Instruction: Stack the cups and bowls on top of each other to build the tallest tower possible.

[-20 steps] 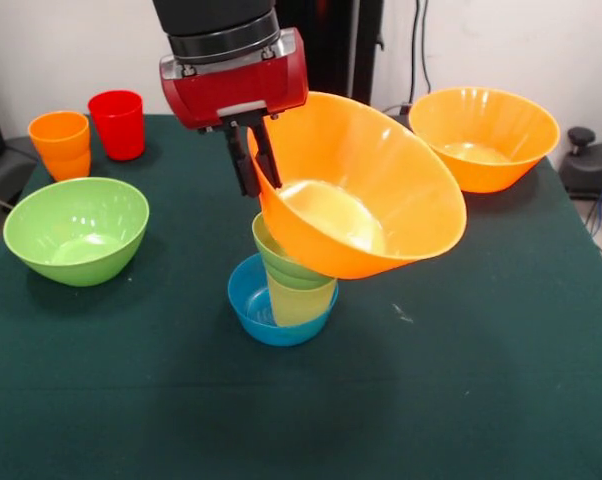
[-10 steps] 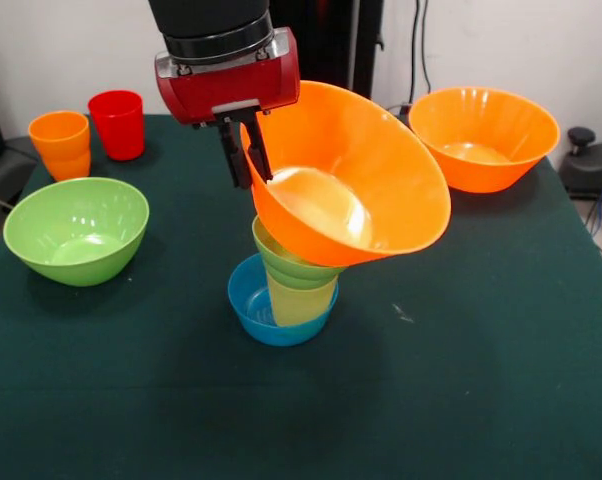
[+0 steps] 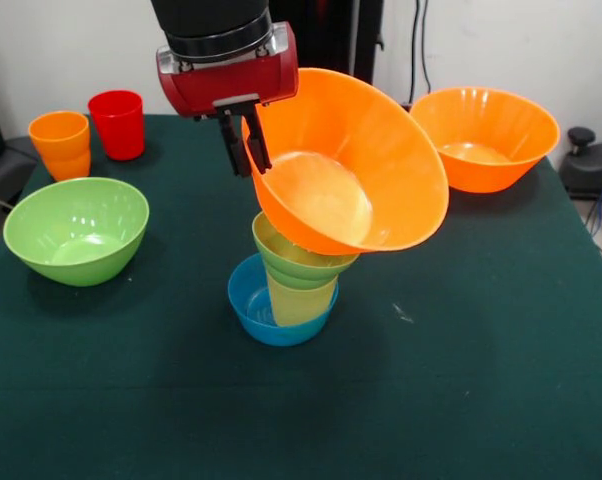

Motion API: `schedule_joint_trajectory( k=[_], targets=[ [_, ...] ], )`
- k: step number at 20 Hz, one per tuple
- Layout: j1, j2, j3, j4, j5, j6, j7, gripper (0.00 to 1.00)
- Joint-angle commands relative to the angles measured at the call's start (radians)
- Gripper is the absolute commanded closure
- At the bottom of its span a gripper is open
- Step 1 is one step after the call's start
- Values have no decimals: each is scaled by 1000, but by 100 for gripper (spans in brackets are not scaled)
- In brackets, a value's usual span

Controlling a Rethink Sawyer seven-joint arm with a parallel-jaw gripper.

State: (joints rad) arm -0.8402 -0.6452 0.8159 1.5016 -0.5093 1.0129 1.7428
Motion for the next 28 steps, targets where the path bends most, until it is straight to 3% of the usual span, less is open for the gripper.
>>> schedule_joint_trajectory(
  k=[1, 10, 15, 23, 28],
  targets=[
    [25, 13, -36, 0, -60, 102, -227, 100],
    [6, 15, -27, 27, -68, 56, -232, 100],
    [-18, 27, -5, 50, -75, -37, -224, 100],
    [-24, 26, 1, 62, -85, -37, -229, 100],
    [-49, 38, 22, 88, -70, -89, -216, 100]
  ],
)
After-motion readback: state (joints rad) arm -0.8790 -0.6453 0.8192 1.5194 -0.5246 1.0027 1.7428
